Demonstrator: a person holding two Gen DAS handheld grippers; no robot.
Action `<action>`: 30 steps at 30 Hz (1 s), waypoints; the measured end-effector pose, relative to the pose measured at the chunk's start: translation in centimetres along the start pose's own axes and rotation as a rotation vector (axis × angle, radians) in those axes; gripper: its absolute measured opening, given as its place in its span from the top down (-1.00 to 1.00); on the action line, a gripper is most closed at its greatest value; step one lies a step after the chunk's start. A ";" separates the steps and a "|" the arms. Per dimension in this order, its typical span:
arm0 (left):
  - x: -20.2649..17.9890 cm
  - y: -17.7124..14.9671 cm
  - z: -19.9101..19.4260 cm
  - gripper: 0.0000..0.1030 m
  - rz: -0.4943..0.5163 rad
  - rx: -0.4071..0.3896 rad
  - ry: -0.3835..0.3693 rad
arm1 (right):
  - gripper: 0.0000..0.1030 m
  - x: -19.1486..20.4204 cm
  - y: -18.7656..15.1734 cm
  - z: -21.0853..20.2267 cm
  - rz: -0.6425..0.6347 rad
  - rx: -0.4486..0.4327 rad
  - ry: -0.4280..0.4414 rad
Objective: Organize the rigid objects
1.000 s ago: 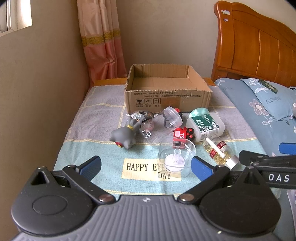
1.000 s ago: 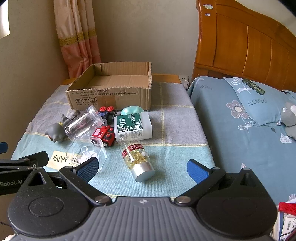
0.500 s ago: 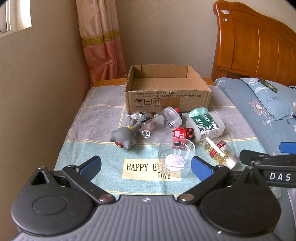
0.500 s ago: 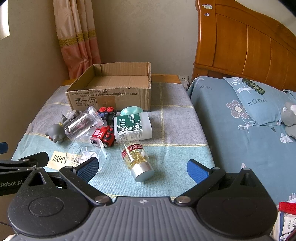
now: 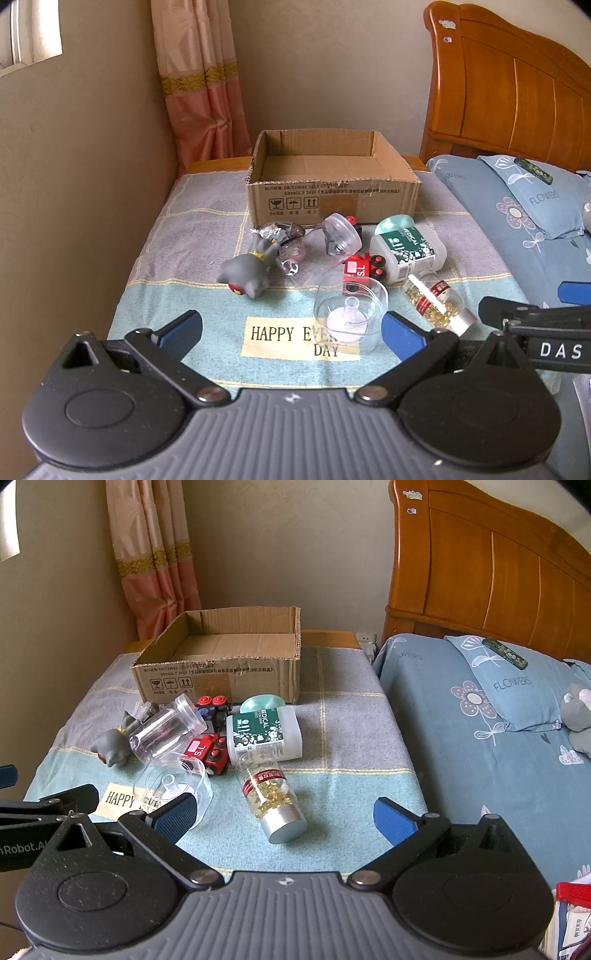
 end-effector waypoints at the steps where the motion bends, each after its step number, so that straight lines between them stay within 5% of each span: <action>1: 0.0 0.0 0.0 -0.99 0.001 0.000 0.001 | -1.00 0.0 0.0 0.0 0.000 0.000 0.000; 30: -0.6 0.5 1.2 -0.99 0.059 -0.013 -0.076 | -1.00 -0.5 0.0 0.9 -0.045 -0.017 -0.003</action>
Point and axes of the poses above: each gripper's, at about its wrist camera, not at the fingertips, and z roughly the way its jaws point, x to its left, y to its top, the point moved 5 cm from there along z, roughly the way its jaws point, and after that the axes turned 9 degrees about -x, right-handed, at the moved point
